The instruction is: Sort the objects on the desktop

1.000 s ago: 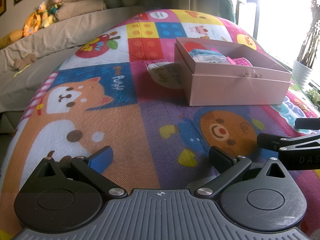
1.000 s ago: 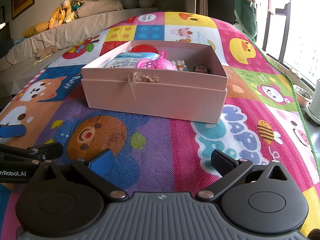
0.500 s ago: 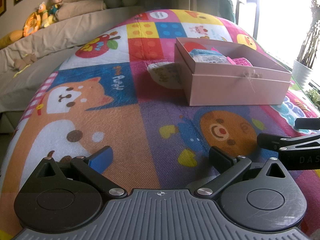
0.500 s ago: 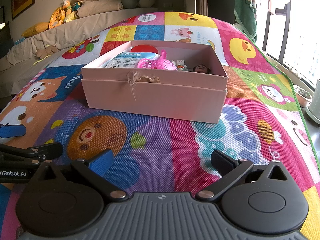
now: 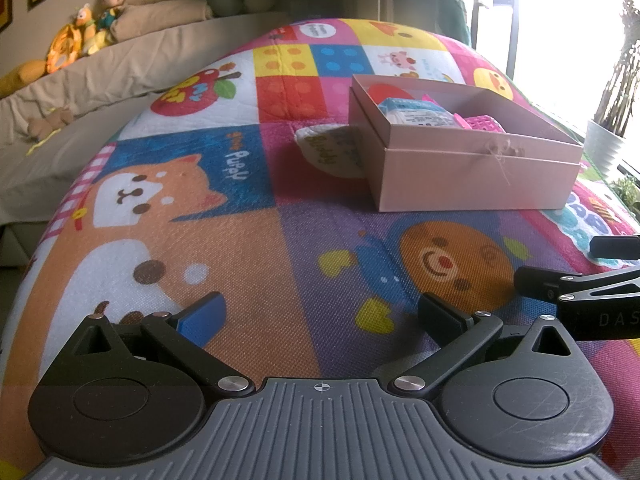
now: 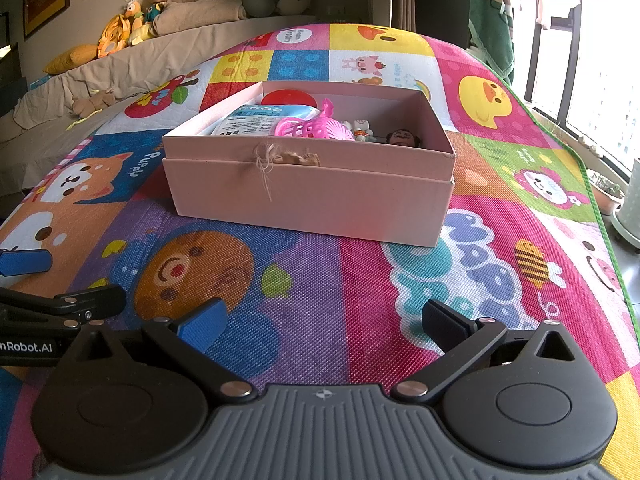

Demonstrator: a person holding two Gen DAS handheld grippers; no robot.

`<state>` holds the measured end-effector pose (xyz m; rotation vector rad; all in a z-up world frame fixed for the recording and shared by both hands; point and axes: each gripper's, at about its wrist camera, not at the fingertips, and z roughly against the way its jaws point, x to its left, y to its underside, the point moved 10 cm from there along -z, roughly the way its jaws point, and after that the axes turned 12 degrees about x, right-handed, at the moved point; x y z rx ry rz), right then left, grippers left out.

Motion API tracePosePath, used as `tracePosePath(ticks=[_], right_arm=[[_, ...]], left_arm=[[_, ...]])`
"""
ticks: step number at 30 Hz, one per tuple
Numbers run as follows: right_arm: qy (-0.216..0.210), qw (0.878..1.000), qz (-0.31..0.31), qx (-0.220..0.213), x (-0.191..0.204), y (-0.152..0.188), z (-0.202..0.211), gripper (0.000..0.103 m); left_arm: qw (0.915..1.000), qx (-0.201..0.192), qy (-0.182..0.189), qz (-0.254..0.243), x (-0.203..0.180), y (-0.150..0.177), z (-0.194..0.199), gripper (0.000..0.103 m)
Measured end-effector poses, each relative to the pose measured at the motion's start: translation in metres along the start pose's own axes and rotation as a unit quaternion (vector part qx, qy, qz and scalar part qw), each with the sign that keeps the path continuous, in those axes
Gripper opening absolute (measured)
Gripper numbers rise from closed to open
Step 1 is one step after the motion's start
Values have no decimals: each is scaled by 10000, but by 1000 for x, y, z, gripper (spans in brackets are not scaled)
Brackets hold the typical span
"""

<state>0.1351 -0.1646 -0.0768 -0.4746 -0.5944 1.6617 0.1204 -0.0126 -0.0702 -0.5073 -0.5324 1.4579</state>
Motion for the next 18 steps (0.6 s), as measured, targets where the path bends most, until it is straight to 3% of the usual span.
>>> tracePosePath(ticks=[18], right_arm=[[0,10000,0,0,0,0,0,103]], left_arm=[[10000,0,-7,8,0,0,0,103]])
